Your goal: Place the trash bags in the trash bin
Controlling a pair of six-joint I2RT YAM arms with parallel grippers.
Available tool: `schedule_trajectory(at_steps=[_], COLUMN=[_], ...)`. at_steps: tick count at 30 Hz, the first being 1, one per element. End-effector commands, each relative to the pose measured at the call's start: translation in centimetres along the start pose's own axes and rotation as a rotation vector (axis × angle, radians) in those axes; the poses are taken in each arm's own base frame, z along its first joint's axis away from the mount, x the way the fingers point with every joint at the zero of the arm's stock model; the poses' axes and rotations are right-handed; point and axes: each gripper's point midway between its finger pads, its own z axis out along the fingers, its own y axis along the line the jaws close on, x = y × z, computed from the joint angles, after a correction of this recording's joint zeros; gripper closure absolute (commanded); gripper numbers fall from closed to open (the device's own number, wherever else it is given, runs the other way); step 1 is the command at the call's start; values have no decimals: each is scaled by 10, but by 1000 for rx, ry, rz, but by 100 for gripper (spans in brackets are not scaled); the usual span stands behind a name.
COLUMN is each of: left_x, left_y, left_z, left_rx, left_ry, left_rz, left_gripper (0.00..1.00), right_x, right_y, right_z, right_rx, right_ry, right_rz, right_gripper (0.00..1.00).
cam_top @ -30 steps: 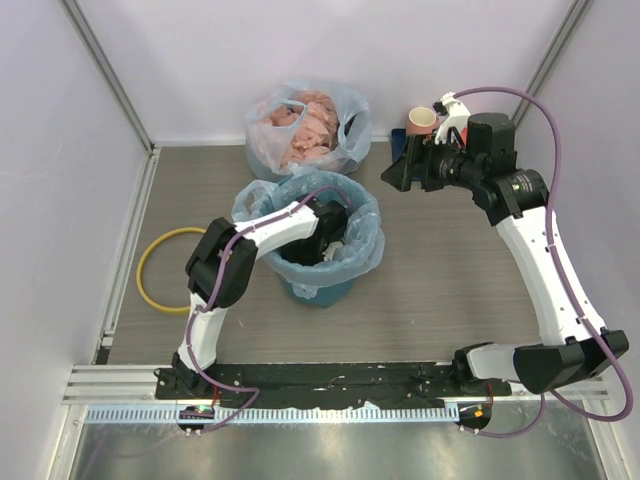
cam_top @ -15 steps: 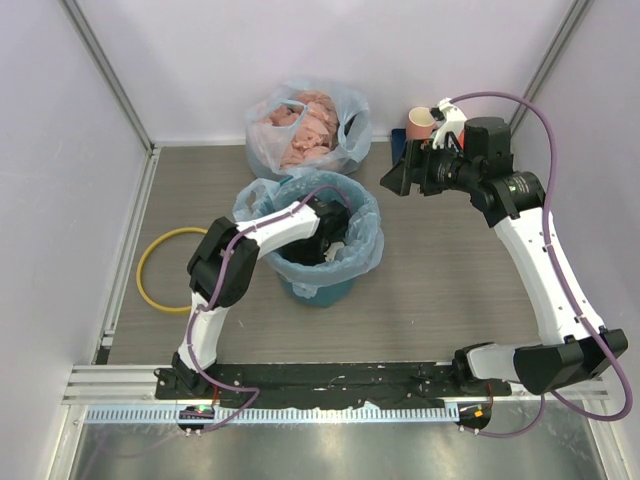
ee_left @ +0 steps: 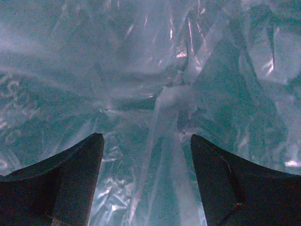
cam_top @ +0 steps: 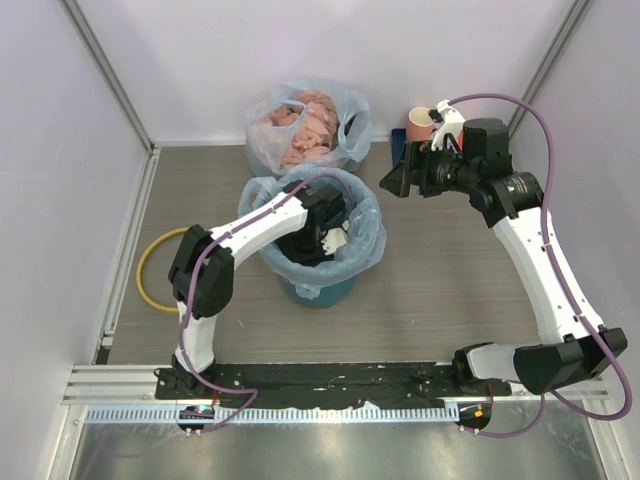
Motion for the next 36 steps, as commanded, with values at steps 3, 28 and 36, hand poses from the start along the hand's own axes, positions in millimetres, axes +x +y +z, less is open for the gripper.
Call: schedule_trajectory(at_steps=[3,28,36], left_x=[4,-9,-5], left_y=[-15,-8,37], left_z=[-37,-205,-237], left_rx=[6,-86,-156], left_ry=[-54,-580,-775], left_rz=[-9,-10,-112], left_gripper=[21,36,66], right_x=[-13,33,36], right_y=[6,-6,-3], right_z=[-5,31,38], right_rx=[-26,-86,-106], right_ry=[-53,91,101], right_rz=[-29,16,17], right_gripper=[15,30,38])
